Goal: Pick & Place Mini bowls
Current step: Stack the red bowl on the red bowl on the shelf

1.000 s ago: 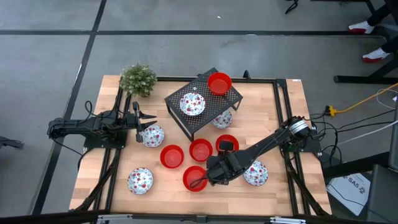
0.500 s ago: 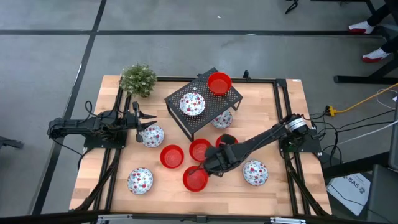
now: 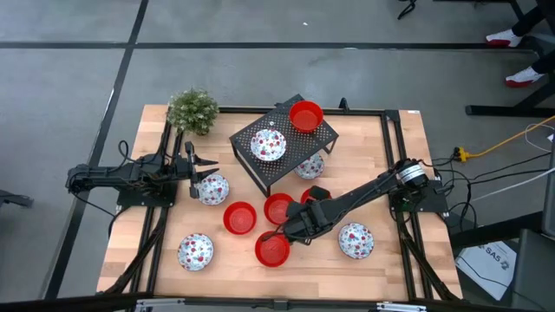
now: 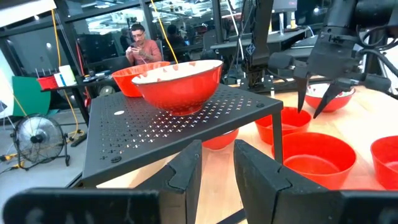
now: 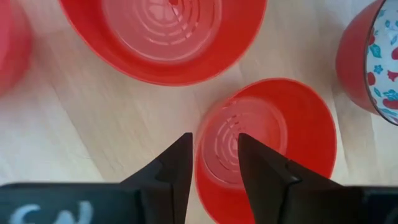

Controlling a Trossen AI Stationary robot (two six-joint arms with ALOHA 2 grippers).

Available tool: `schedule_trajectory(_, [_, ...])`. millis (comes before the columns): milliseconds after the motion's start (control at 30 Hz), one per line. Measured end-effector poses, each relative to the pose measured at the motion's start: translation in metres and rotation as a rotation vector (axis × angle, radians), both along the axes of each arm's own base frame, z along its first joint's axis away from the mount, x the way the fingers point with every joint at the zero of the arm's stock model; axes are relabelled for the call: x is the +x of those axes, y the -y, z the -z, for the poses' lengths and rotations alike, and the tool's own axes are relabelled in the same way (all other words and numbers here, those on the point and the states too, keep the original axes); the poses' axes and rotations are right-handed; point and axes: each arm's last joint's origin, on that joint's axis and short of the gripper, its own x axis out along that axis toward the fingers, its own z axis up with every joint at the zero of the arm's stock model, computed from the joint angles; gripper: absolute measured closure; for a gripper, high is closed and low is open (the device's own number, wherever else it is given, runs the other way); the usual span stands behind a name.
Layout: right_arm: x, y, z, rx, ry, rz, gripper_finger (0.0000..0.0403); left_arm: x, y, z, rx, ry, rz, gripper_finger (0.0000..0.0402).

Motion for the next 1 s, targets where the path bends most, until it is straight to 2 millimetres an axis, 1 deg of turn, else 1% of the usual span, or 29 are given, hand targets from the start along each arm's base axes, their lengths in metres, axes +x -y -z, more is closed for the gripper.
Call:
schedule_trajectory(133, [-0.001,0.000,0.004,0.001,0.001,0.008,0.0275,0.000,0.000,0.000,0.000,0.000,0.000,0.0313])
schedule_trajectory(233, [-0.006,0.002,0.015,0.008,-0.030,0.037,0.0275,0.000,0.000,0.000,0.000,-0.001,0.000,0.0313])
schedule_trajectory(367, [-0.012,0.004,0.034,0.027,-0.059,0.043,0.0275,0.000,0.000,0.000,0.000,-0.001,0.000,0.0313])
schedule_trajectory(433, [-0.015,0.005,0.039,0.021,-0.074,0.043,0.0275,0.000,0.000,0.000,0.000,-0.001,0.000,0.0313])
schedule_trajectory(533, [-0.017,0.005,0.042,0.017,-0.080,0.043,0.0275,0.000,0.000,0.000,0.000,-0.001,0.000,0.0313])
schedule_trajectory(800, [-0.016,0.005,0.042,0.013,-0.082,0.026,0.0276,0.000,0.000,0.000,0.000,-0.001,0.000,0.0313])
schedule_trajectory(900, [-0.016,0.005,0.042,0.013,-0.083,0.022,0.0290,0.000,0.000,0.000,0.000,-0.001,0.000,0.0313])
schedule_trajectory(1000, [-0.016,0.005,0.042,0.013,-0.084,0.019,0.0320,0.000,0.000,0.000,0.000,-0.001,0.000,0.0313])
